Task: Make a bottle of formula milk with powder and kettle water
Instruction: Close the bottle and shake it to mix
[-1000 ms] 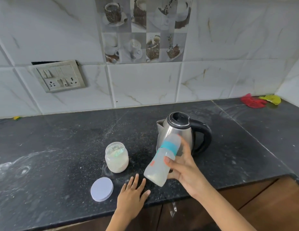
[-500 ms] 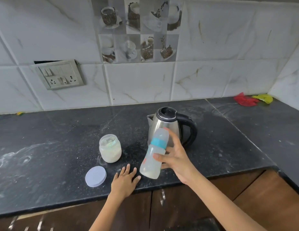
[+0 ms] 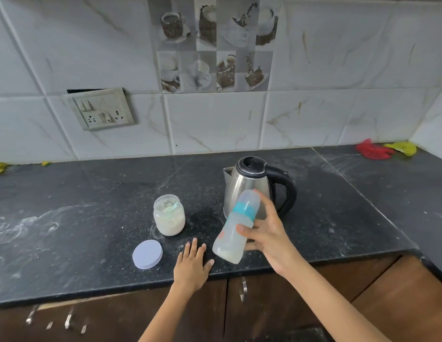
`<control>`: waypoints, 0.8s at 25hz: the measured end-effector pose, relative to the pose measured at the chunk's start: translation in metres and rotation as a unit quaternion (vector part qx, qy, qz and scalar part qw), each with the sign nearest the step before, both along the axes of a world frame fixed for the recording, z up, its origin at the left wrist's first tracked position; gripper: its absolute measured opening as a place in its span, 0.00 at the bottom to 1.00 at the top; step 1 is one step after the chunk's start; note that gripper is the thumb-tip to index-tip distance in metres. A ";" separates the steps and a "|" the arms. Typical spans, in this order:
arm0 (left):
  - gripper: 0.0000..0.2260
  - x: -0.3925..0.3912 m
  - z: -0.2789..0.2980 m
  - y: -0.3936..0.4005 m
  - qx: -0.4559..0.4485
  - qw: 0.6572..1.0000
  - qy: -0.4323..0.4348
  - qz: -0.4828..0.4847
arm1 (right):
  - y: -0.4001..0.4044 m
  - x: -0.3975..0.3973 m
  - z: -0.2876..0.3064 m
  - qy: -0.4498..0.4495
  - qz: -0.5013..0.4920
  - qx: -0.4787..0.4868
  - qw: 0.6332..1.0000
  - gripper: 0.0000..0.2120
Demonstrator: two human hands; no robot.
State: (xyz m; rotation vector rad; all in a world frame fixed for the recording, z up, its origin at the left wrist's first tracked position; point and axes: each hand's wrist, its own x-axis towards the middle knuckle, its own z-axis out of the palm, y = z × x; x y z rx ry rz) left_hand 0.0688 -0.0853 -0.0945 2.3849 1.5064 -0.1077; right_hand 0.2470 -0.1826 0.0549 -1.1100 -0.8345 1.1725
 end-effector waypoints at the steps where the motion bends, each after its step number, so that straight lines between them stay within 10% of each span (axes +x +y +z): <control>1: 0.26 -0.001 0.000 0.001 0.001 1.000 -0.001 -0.001 | -0.001 0.000 -0.001 -0.006 0.002 -0.003 1.000 0.41; 12: 0.25 0.000 0.002 0.003 -0.017 1.000 -0.020 0.011 | 0.002 0.004 0.018 -0.139 0.014 0.059 0.988 0.43; 20: 0.25 -0.001 0.000 0.005 -0.026 0.999 -0.016 0.013 | 0.007 0.003 0.027 0.074 0.008 -0.006 0.997 0.31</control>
